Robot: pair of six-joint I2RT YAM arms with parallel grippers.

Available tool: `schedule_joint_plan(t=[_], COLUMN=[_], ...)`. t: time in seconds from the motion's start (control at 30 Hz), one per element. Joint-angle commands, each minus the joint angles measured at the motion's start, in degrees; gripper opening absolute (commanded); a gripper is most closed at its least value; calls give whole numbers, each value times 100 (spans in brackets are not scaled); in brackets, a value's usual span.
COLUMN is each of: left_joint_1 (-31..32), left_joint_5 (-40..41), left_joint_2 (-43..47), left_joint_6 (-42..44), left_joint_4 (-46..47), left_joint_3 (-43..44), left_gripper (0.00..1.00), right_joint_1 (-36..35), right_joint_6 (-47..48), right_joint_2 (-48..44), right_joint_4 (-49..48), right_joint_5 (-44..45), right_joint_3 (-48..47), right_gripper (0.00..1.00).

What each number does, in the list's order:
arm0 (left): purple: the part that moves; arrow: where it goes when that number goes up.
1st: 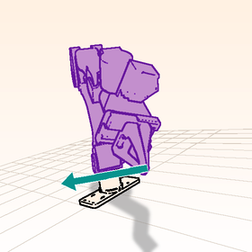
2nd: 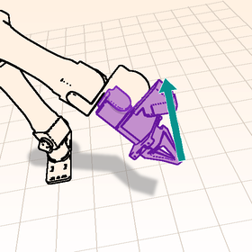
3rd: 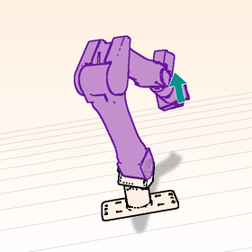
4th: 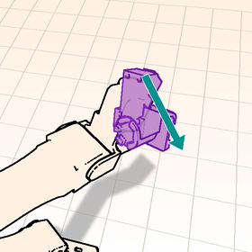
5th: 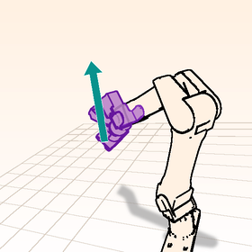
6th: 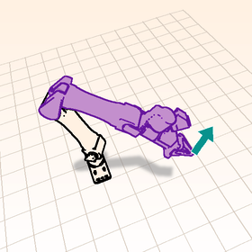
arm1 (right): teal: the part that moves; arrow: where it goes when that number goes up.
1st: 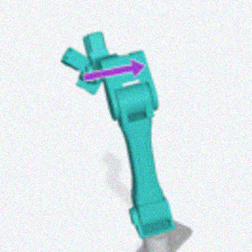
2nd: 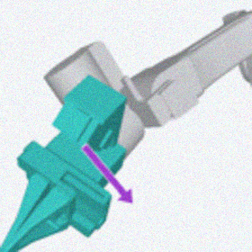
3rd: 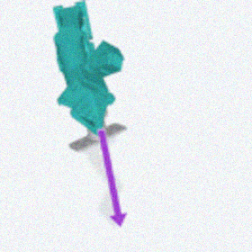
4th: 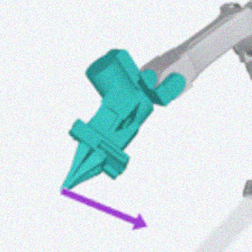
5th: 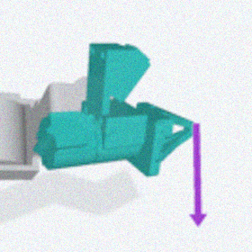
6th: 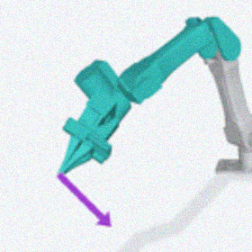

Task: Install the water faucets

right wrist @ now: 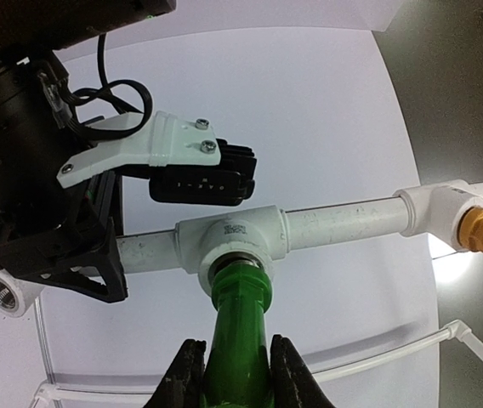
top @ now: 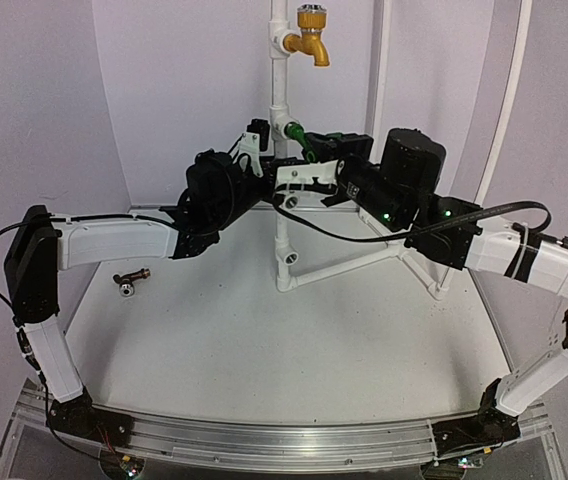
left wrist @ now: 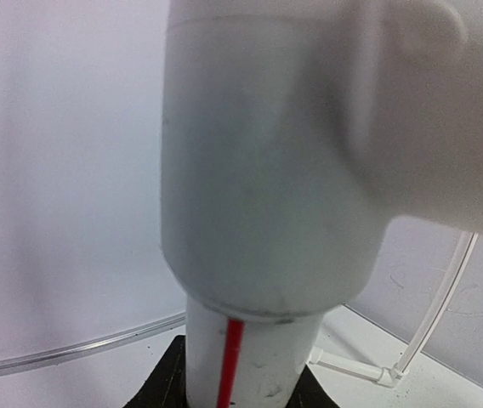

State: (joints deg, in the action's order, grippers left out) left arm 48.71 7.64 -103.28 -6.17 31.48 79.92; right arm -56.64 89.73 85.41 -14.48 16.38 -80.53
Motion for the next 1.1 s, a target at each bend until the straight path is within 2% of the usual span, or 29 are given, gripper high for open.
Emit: schedule_joint_plan(t=[0.0, 0.17, 0.43, 0.8, 1.07], left_joint_1=[303, 322, 350, 430, 487], left_joint_5=[-349, -339, -254, -250, -223], left_joint_2=[-174, -183, -233, -371, -440], left_joint_6=[-518, -475, -382, -164, -117], left_joint_4=[-543, -564, -611, -721, -744], left_joint_3=[162, 173, 164, 250, 319], left_gripper=[0, 0, 0, 0, 0], right_joint_1=[98, 97, 97, 99, 100], right_joint_6=[-33, -82, -1661, -2490, -3189], right_joint_2=[227, 260, 391, 474, 477], right_joint_4=[33, 103, 1119, 1053, 531], right_joint_5=[155, 190, 279, 318, 267], right_joint_3=[64, 84, -953, -1067, -835], right_gripper=[0, 0, 0, 0, 0])
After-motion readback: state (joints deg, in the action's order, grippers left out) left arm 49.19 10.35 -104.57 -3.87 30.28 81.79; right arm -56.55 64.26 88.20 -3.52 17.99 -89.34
